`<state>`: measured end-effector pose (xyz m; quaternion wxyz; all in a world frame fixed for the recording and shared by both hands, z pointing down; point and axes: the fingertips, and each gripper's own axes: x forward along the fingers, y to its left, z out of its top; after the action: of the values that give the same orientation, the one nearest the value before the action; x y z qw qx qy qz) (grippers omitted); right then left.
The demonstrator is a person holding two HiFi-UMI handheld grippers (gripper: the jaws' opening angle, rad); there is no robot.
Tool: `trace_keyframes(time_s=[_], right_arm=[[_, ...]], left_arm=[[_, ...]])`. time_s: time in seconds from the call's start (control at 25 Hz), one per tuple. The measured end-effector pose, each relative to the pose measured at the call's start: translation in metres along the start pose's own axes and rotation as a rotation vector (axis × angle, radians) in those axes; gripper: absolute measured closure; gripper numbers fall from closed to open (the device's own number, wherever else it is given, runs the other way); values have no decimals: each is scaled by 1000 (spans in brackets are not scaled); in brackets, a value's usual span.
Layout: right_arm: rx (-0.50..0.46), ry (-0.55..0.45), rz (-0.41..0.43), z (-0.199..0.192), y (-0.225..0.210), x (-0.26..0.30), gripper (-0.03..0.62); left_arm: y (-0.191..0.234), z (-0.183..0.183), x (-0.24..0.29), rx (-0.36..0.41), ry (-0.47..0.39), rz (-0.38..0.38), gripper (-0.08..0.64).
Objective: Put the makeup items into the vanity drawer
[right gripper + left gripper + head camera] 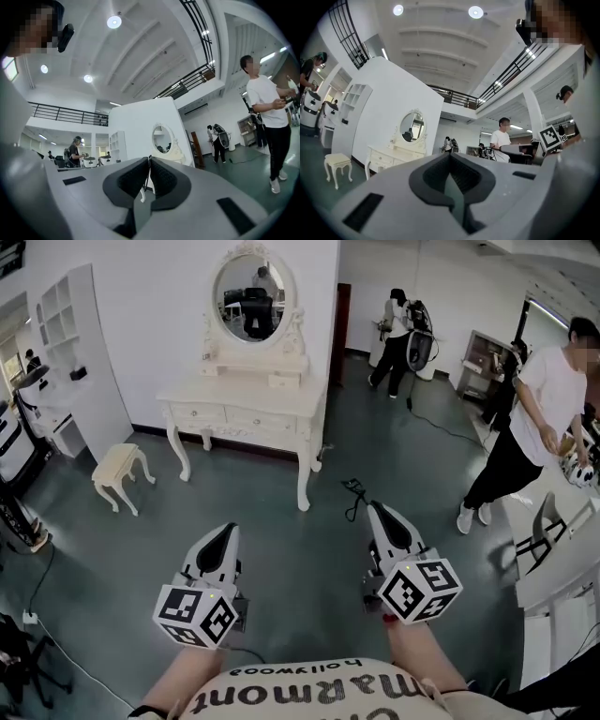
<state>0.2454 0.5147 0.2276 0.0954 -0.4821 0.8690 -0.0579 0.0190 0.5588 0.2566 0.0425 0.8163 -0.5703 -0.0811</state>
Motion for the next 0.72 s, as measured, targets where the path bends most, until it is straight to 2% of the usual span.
trace_keyframes(time_s=[0.24,0.4,0.72], right_arm=[[-23,0,-21,-18,11,22,555],[-10,63,-28,-39,9,37,555],[-9,106,-1,-58,-3,91,555]], left_arm=[[30,-1,7,-14,-15,-31,551],[48,-13,13,-44,7,-21,552],[88,-35,49,-87,30,21,552]])
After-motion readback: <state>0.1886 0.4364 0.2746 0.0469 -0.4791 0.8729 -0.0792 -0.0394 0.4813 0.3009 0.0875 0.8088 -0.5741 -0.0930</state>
